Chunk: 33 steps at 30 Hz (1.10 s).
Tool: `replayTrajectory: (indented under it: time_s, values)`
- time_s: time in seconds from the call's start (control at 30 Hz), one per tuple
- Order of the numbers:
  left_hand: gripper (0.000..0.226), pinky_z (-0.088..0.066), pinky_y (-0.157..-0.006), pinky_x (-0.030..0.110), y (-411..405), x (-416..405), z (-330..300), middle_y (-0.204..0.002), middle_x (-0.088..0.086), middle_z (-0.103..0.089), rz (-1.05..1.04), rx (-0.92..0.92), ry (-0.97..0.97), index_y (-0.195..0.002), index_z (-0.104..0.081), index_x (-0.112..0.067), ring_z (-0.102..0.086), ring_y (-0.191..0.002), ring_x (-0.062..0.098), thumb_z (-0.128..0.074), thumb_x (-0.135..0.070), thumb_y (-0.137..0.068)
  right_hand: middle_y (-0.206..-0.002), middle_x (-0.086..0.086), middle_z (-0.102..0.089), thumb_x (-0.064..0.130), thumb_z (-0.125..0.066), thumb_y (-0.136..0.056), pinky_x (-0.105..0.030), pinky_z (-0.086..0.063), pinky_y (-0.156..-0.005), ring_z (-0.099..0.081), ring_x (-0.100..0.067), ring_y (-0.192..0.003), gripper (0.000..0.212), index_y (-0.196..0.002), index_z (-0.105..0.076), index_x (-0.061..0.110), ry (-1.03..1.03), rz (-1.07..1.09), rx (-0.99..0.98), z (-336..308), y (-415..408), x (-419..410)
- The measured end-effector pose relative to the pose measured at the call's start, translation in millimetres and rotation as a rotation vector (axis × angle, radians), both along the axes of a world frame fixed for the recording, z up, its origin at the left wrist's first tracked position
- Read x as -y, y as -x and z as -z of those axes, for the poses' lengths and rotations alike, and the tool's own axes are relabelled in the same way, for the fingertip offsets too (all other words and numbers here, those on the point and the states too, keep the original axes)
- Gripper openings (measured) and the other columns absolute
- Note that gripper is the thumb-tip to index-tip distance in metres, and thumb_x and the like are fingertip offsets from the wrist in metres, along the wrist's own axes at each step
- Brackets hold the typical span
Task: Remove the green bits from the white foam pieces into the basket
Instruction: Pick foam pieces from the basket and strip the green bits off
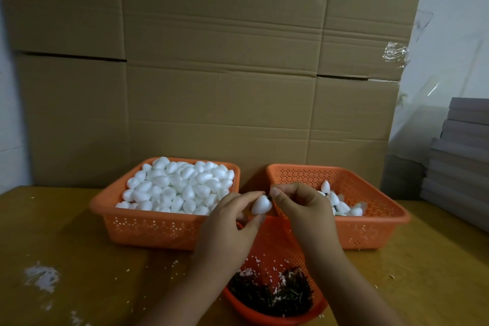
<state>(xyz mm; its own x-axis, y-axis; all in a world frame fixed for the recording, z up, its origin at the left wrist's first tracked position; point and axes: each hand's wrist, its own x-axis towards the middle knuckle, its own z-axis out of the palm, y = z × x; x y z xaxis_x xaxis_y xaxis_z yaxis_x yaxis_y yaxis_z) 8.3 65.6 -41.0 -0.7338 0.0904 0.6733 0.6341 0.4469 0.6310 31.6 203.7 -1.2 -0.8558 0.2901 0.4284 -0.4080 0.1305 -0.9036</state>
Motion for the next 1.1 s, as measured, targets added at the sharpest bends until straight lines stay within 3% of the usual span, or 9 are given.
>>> replayTrajectory:
  time_s: [0.33,0.57,0.67,0.8,0.93,1.1]
  values:
    - [0.034,-0.040,-0.070,0.006,-0.4,2.8,3.1,-0.100,-0.036,-0.051,-0.014,-0.017,0.096,-0.123,-0.063,-0.039,-0.054,-0.087,-0.006,-0.065,-0.031,-0.091,-0.083,-0.003,-0.075,0.009,-0.070,-0.086,-0.030,-0.055,-0.081,-0.070,-0.016,-0.085,0.005,-0.086,-0.075,0.010,-0.009,0.013,0.040,6.5,0.0,3.6]
    - [0.035,-0.040,-0.072,0.005,1.6,5.3,4.2,-0.098,-0.033,-0.053,-0.001,0.012,0.130,-0.126,-0.061,-0.041,-0.052,-0.091,-0.011,-0.062,-0.033,-0.092,-0.085,-0.005,-0.075,0.011,-0.067,-0.089,-0.028,-0.055,-0.078,-0.070,-0.017,-0.085,0.008,-0.089,-0.075,0.009,0.008,-0.048,0.075,11.2,-1.3,3.1]
    - [0.035,-0.043,-0.074,0.008,3.2,7.9,3.4,-0.099,-0.031,-0.055,0.013,0.034,0.044,-0.125,-0.059,-0.045,-0.057,-0.088,-0.006,-0.062,-0.032,-0.092,-0.083,-0.001,-0.075,0.015,-0.066,-0.089,-0.020,-0.054,-0.073,-0.069,-0.011,-0.081,0.011,-0.092,-0.076,0.011,0.094,-0.132,0.104,9.6,-1.7,-0.5]
    - [0.027,-0.058,-0.073,0.033,5.8,6.5,-1.7,-0.099,-0.024,-0.065,0.098,0.156,-0.192,-0.108,-0.060,-0.049,-0.066,-0.082,0.005,-0.063,-0.027,-0.092,-0.076,-0.003,-0.069,0.013,-0.064,-0.090,-0.025,-0.050,-0.076,-0.062,-0.010,-0.076,0.015,-0.096,-0.076,0.006,0.127,-0.189,0.110,6.8,0.6,-4.3]
    - [0.026,-0.053,-0.057,0.022,6.2,5.4,-7.8,-0.095,-0.023,-0.068,0.154,0.184,-0.283,-0.101,-0.064,-0.047,-0.066,-0.072,0.005,-0.062,-0.022,-0.094,-0.069,0.006,-0.070,0.007,-0.066,-0.089,-0.012,-0.050,-0.064,-0.064,-0.001,-0.068,0.011,-0.095,-0.075,0.007,0.098,-0.187,0.089,7.5,2.7,-5.0]
    - [0.026,-0.053,-0.059,0.022,5.4,6.4,-8.3,-0.096,-0.019,-0.070,0.197,0.248,-0.335,-0.104,-0.068,-0.041,-0.067,-0.077,0.011,-0.066,-0.018,-0.091,-0.062,0.007,-0.064,0.010,-0.064,-0.090,-0.011,-0.046,-0.060,-0.058,0.000,-0.062,0.011,-0.089,-0.073,0.005,0.048,-0.150,0.068,11.2,4.0,-3.9]
